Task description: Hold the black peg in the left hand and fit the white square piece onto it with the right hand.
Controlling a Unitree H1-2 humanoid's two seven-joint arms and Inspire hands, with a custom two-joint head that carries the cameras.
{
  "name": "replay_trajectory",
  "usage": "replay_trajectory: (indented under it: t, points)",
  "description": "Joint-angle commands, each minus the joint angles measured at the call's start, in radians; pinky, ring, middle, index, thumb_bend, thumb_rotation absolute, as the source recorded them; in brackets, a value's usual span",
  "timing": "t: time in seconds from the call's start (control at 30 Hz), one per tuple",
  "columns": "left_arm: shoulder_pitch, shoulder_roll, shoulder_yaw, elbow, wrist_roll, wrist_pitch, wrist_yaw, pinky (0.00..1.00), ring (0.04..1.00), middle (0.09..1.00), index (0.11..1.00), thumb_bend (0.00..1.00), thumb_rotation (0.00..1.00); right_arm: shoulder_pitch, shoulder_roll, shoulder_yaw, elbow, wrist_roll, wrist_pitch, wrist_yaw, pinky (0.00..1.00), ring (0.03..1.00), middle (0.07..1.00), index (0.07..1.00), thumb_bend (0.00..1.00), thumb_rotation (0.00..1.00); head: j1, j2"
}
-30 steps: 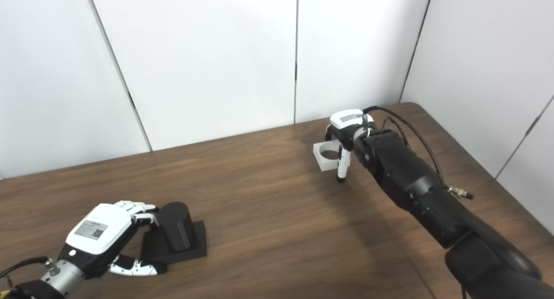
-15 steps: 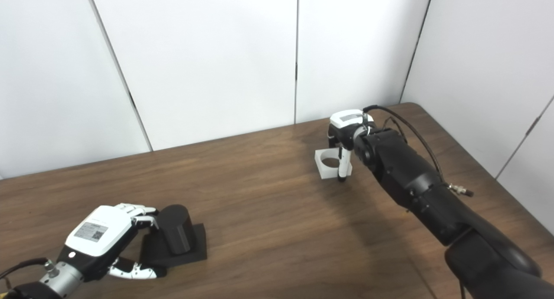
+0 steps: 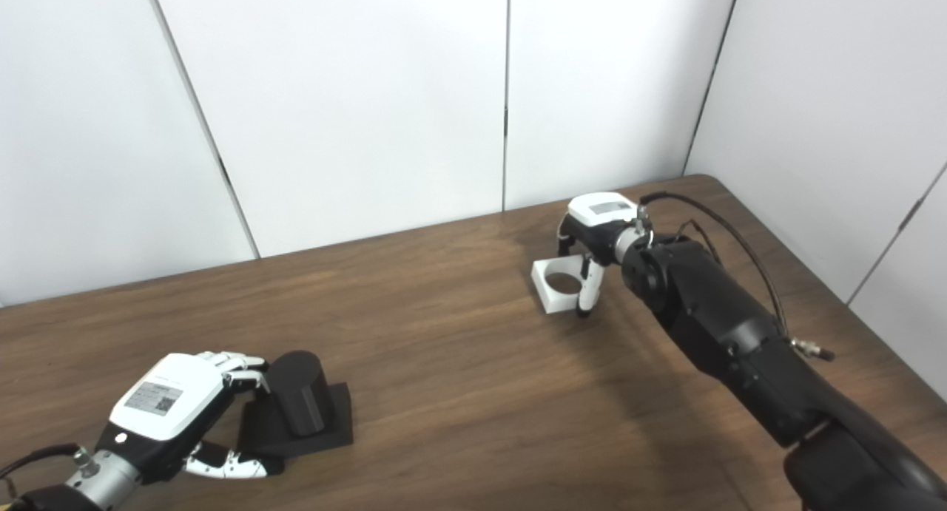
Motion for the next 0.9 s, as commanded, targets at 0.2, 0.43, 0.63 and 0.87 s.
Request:
replay_trajectory:
  t: [0.2,0.43,0.63,0.87]
  points:
    - [0.057,-0.014,-0.071,0.035,0.068,0.016,-0.133,0.80,0.829,0.821,0.493,0.52,0.07,-0.055,-0.037,-0.024,-0.171,0.035,-0.070,0.015,0.91,0.839,0.760,0.479,0.52,0.13,0.093,0.018]
    - [0.055,-0.049,-0.081,0.045,0.070,0.033,-0.113,0.81,0.833,0.818,0.492,0.52,0.07,-0.061,-0.038,-0.034,-0.282,0.073,-0.111,0.069,0.87,0.834,0.761,0.480,0.52,0.13,0.214,0.034]
    - [0.037,-0.066,-0.104,0.030,0.100,0.077,-0.171,0.85,0.861,0.835,0.494,0.52,0.08,-0.080,-0.021,-0.034,-0.347,0.092,-0.165,0.086,0.81,0.798,0.743,0.478,0.52,0.13,0.282,0.046]
    - [0.028,-0.089,-0.117,0.030,0.125,0.095,-0.163,0.83,0.849,0.817,0.493,0.52,0.08,-0.109,0.016,-0.014,-0.414,0.116,-0.196,0.128,0.79,0.799,0.741,0.478,0.52,0.13,0.326,0.058]
